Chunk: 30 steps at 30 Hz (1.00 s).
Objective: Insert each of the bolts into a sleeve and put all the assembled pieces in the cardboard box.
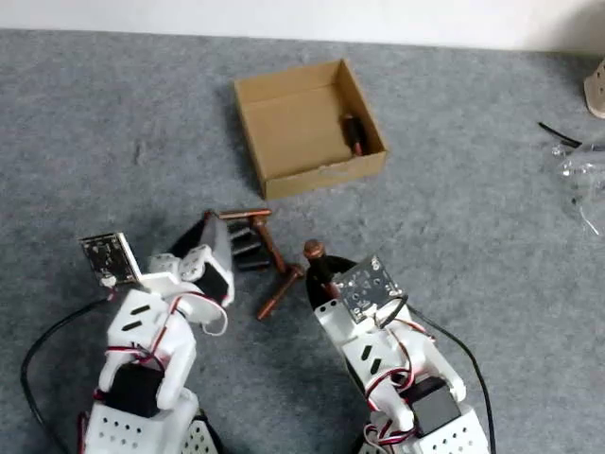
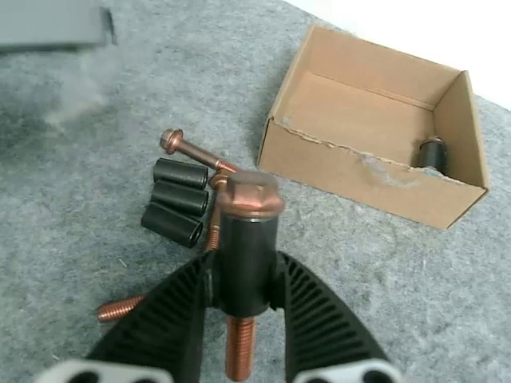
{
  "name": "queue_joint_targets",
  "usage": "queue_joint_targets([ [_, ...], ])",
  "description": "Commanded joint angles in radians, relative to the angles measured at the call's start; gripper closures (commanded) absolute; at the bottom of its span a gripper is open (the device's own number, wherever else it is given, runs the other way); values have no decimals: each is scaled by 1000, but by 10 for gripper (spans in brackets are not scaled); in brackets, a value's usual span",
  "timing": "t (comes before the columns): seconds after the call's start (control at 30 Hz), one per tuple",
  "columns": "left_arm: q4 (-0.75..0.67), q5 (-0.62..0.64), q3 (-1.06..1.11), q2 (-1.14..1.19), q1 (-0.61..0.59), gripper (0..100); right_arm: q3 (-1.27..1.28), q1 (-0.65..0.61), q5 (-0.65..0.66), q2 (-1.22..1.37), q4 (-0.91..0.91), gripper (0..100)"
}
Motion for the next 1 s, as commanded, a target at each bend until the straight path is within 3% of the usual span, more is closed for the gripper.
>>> queue_joint_targets([
  [0.0, 2, -330, -50, -8, -65, 994, -8, 15, -11, -13, -42, 994],
  [0.1, 20, -529, -41, -7, -67, 994, 35, 21, -11, -13, -94, 994],
  [0.17, 61, -589, -42, -8, -59, 994, 70, 61, -14, -13, -143, 994],
  [0.3, 72, -585, -41, -7, -64, 994, 102, 114, -15, -13, -196, 994],
  [0.7, 66, -664, 70, -8, -13, 994, 137, 117, -17, -13, -197, 994],
  [0.97, -46, -663, 119, -5, -44, 994, 154, 120, -15, -13, -199, 994],
])
